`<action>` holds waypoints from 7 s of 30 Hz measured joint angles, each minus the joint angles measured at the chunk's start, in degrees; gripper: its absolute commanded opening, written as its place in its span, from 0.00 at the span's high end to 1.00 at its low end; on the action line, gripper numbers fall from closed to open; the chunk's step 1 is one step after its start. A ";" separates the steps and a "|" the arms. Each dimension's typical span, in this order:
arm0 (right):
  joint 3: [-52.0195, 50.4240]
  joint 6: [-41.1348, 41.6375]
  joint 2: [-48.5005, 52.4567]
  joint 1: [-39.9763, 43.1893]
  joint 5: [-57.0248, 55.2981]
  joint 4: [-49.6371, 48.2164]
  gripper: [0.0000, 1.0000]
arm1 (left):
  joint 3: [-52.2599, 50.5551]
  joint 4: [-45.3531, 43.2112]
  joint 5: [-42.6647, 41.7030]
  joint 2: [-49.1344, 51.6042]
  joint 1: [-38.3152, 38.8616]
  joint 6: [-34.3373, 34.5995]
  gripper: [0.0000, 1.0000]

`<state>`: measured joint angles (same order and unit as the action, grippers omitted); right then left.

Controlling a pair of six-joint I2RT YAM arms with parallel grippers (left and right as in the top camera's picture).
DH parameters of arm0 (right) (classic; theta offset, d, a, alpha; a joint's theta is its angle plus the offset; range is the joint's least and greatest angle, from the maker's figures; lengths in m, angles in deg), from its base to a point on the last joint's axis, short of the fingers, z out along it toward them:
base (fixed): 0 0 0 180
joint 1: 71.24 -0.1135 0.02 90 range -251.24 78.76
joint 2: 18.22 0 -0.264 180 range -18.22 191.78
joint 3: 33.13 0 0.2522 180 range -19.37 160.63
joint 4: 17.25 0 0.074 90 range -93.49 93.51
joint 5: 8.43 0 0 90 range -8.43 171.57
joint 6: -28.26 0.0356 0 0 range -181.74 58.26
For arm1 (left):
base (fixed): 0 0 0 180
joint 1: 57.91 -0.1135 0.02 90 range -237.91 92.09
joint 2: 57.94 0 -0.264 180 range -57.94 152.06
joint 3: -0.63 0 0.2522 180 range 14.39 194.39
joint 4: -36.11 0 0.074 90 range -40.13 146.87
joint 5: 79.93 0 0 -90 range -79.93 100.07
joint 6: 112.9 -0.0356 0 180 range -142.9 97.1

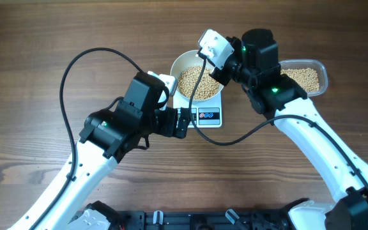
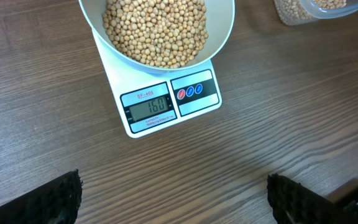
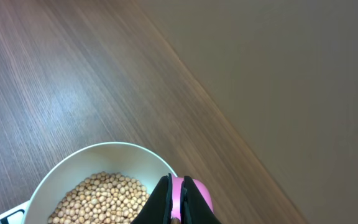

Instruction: Scoop item into bowl and weigh 150g on scale

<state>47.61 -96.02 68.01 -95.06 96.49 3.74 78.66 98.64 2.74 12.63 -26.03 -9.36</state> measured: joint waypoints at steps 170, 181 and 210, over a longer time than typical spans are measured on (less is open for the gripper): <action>0.02 21.75 18.99 7.37 20.09 -14.86 0.96 | -0.04 0.00 -0.02 0.00 0.00 0.00 0.00; 0.02 27.61 18.99 7.37 25.38 -13.68 0.96 | -0.04 0.00 0.00 0.00 0.00 0.00 0.00; 0.02 35.43 18.99 7.74 35.89 -7.02 0.95 | -0.04 -0.02 -0.02 0.00 0.00 0.00 0.00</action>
<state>47.63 -60.59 87.01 -87.32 132.38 -3.28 78.62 98.62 2.72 12.63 -26.03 -9.36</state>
